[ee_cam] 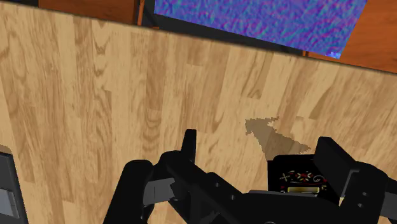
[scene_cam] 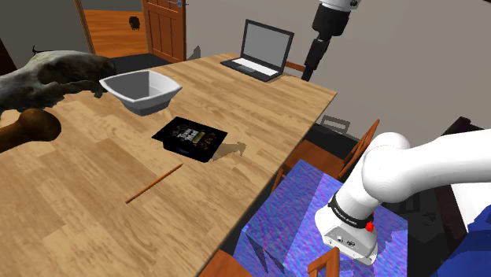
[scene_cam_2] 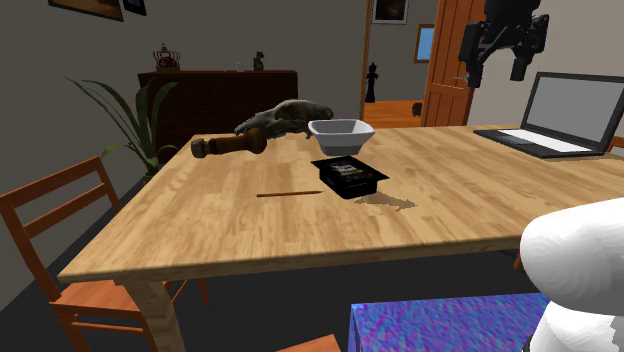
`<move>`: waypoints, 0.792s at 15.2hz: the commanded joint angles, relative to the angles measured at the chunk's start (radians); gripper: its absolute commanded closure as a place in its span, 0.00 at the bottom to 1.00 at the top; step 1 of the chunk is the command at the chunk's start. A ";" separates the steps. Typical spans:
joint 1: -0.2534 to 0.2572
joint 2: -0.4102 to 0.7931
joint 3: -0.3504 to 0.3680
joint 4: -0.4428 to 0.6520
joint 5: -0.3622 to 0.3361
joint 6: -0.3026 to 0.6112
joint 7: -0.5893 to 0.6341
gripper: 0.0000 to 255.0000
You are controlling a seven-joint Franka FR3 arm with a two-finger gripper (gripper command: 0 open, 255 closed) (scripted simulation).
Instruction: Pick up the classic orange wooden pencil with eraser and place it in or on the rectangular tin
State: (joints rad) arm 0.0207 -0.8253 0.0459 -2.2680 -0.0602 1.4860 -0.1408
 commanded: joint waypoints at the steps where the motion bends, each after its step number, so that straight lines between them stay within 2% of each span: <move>1: 0.000 0.000 0.000 0.000 0.000 0.000 0.000 0.00; 12: 0.121 0.366 -0.016 0.093 0.046 0.220 -0.241 0.00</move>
State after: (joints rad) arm 0.1285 -0.4940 0.0260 -2.1892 -0.0213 1.6897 -0.3627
